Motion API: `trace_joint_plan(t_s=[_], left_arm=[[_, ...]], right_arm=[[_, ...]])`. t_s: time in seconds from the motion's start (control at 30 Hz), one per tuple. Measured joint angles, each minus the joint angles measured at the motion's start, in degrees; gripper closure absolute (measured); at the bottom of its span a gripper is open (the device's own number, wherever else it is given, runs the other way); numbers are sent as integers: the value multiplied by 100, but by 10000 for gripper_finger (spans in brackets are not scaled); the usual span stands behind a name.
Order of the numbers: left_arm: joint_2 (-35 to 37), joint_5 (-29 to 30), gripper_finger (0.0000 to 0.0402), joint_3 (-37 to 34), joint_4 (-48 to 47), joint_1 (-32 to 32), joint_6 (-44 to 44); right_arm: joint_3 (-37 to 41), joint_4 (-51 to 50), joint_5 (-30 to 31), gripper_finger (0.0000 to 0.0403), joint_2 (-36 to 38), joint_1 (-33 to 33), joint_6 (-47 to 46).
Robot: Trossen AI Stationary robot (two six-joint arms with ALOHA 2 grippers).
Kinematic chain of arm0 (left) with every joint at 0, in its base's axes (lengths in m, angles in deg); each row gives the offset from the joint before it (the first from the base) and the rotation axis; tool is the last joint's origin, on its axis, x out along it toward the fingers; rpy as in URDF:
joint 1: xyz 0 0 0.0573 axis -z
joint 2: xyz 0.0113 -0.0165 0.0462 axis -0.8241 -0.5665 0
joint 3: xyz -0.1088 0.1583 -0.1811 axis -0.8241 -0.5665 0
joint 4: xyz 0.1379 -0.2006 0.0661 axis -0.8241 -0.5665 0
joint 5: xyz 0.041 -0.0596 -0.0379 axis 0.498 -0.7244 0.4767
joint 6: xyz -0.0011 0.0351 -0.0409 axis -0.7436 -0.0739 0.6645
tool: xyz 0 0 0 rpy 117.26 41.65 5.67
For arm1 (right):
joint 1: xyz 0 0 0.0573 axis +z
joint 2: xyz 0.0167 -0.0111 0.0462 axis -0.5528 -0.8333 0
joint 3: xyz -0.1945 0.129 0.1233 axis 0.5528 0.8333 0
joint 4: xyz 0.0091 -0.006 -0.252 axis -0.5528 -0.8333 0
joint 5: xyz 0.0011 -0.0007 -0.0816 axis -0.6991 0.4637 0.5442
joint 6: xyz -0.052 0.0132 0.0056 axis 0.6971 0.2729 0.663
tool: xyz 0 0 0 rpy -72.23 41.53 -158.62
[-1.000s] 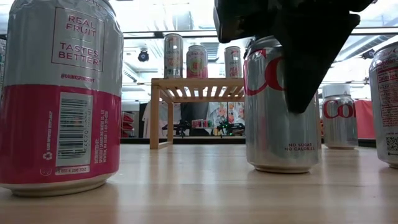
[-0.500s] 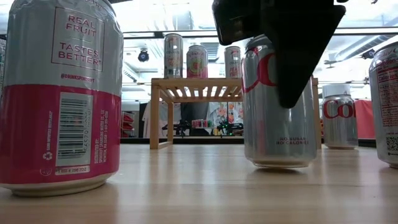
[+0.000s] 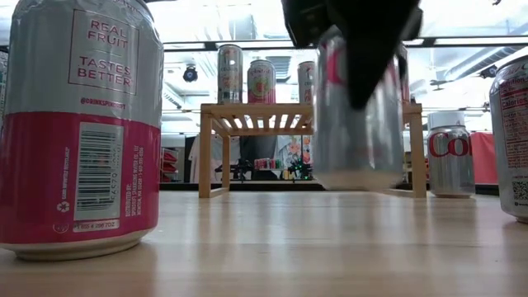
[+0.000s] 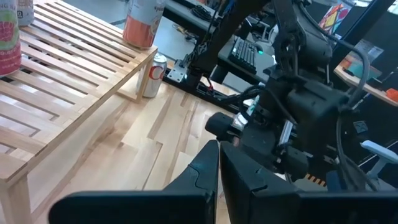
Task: Place canned beverage on shelf
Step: Put the bottom center silver soda can on the shelf
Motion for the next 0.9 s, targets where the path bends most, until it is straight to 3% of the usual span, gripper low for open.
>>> trace_joint_plan(t_s=[0.23,0.47,0.73,0.9], left_arm=[[9,0,402,0,132,0,0],[19,-2,402,0,216,0,-1],[76,-1,402,0,237,0,-1],[79,0,402,0,237,0,0]], right_arm=[[-67,-11,22,107,583,-358,-216],[-1084,-109,205,107,680,-776,385],[-2395,-1759,1332,107,610,-1332,1091],[-2878,-2497,1605,107,612,-1894,1357]])
